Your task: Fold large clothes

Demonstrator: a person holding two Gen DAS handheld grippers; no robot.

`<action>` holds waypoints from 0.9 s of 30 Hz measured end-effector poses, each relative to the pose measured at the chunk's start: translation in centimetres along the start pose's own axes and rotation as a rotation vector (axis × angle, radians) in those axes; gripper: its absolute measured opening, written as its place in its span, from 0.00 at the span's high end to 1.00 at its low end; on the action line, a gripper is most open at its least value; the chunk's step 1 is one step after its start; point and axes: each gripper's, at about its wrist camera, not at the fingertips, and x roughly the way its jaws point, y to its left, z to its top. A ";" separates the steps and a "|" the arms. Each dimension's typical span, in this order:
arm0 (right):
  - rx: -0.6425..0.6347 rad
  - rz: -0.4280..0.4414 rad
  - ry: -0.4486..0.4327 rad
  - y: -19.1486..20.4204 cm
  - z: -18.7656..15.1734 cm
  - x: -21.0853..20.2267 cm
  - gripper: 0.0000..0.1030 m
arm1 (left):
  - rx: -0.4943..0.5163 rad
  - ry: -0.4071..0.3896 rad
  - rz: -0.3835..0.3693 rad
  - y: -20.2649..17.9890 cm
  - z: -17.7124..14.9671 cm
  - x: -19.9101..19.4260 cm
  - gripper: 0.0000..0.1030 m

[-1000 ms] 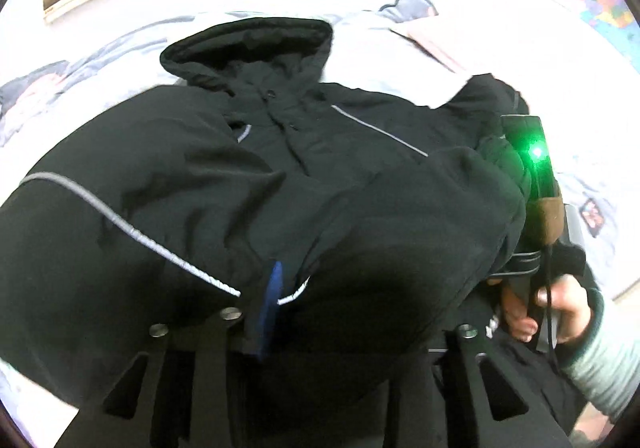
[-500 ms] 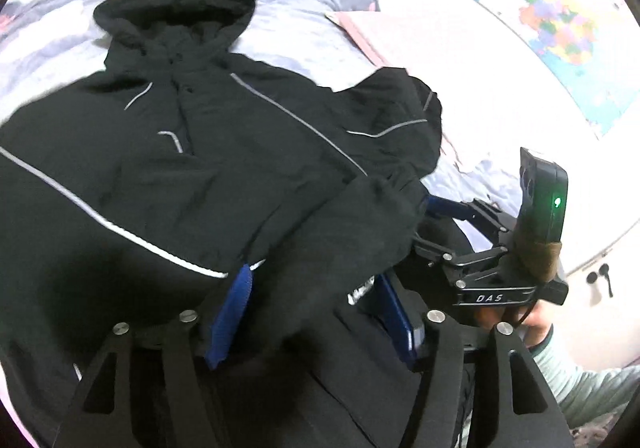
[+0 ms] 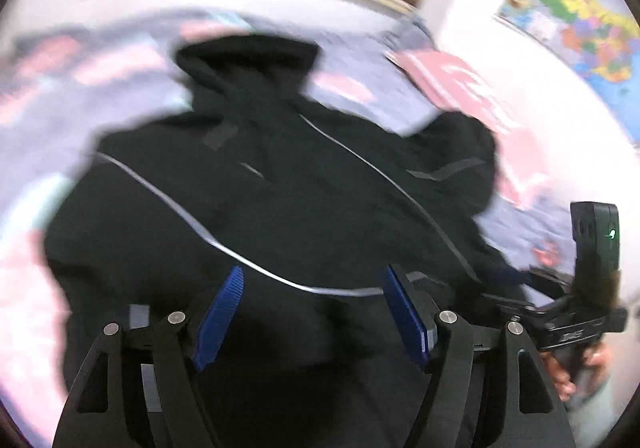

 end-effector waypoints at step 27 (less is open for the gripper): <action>-0.054 -0.401 -0.203 -2.7 11.1 3.1 0.69 | 0.086 -0.065 0.428 1.0 2.2 3.6 0.29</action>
